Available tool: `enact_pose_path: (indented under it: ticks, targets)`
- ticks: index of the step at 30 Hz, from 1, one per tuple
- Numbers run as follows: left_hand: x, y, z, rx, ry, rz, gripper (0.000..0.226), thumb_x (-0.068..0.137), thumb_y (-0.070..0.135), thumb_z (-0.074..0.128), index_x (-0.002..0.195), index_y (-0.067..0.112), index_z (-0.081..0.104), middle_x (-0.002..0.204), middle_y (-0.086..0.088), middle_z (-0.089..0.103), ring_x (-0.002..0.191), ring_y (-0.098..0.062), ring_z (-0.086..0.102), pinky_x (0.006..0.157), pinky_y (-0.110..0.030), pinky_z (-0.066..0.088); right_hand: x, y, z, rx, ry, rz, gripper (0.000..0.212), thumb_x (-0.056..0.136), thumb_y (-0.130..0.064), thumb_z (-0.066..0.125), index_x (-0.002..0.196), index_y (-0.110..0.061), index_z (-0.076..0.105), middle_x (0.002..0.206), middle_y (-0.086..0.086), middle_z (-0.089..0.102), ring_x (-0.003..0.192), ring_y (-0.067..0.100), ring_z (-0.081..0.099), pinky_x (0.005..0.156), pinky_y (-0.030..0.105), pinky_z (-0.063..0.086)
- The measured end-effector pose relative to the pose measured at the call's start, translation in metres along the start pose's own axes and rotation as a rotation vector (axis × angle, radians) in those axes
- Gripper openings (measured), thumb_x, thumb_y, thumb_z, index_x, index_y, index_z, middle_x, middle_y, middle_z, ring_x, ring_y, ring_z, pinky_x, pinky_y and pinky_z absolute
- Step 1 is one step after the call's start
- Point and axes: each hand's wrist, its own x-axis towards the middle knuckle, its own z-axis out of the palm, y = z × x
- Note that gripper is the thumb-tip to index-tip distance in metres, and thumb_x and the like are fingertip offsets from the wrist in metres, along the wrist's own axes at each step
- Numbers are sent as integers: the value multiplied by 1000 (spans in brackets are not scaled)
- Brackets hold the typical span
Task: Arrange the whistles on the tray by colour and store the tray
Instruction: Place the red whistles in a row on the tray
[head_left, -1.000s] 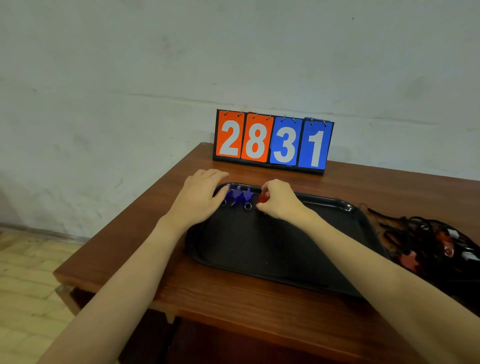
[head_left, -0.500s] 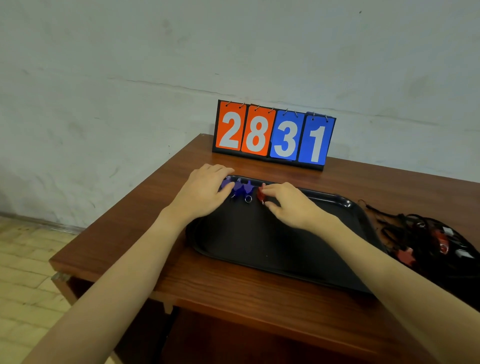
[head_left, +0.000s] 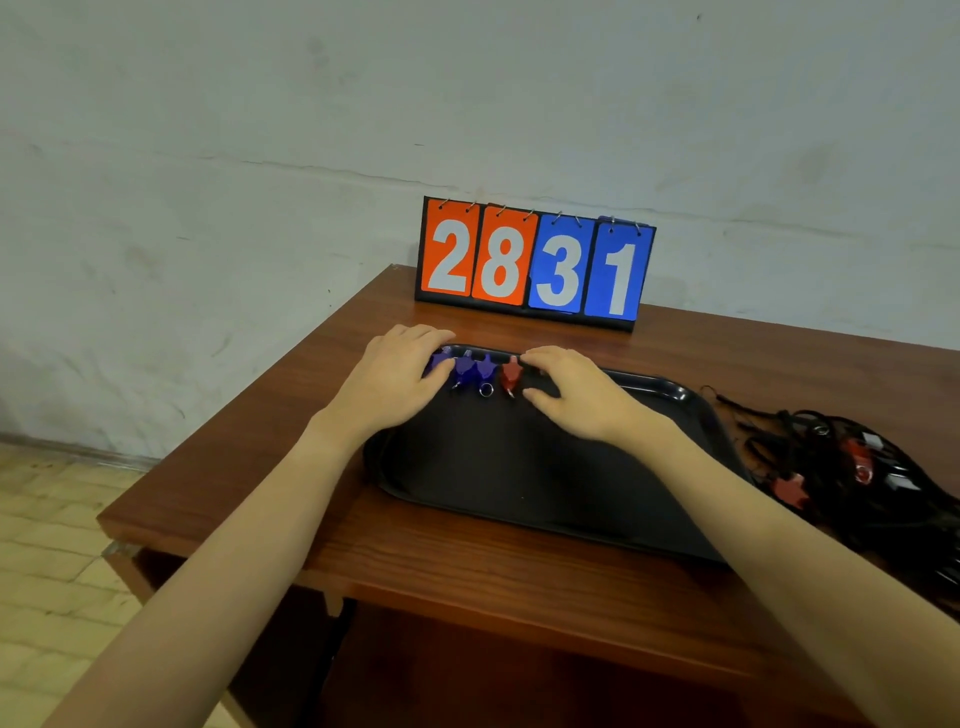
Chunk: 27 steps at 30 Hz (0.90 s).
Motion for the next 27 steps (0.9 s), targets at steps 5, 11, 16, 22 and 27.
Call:
enact_pose_path:
  ticks: [5, 11, 16, 22, 27]
  targets:
    - [-1, -2, 0, -29, 32, 48, 46, 97, 32, 50, 141, 23, 43, 142, 0, 49, 131, -18, 43, 107, -41, 34, -39, 37, -21, 17, 115, 108, 57, 95, -34, 53, 145, -14, 36, 150, 6, 38, 137, 20, 36, 113, 36, 31]
    - [-5, 28, -4, -105, 49, 121, 48, 95, 26, 55, 141, 23, 42, 142, -1, 49, 130, -18, 44, 107, -40, 37, -97, 107, -56, 157, 347, 311, 50, 95, -28, 55, 139, -7, 45, 140, 11, 49, 127, 25, 48, 106, 34, 36]
    - [-6, 82, -5, -85, -48, 303, 47, 94, 29, 55, 140, 24, 44, 140, 2, 50, 128, -14, 46, 105, -35, 39, -131, 154, -70, 303, 612, 542, 35, 95, -20, 54, 128, -6, 56, 124, 9, 60, 107, 19, 57, 90, 24, 40]
    - [-4, 178, 23, -133, -114, 522, 40, 94, 33, 54, 133, 26, 52, 125, 7, 60, 111, -7, 54, 96, -29, 45, -156, 184, -69, 412, 754, 718, 25, 94, -14, 53, 116, -7, 64, 113, 7, 64, 92, 10, 53, 82, 21, 40]
    - [-1, 256, 59, -179, -175, 547, 26, 92, 36, 58, 110, 20, 70, 94, 7, 67, 78, -6, 57, 77, -32, 53, -166, 194, -69, 473, 749, 810, 24, 94, -12, 52, 114, -8, 64, 109, 6, 63, 90, 14, 54, 84, 31, 50]
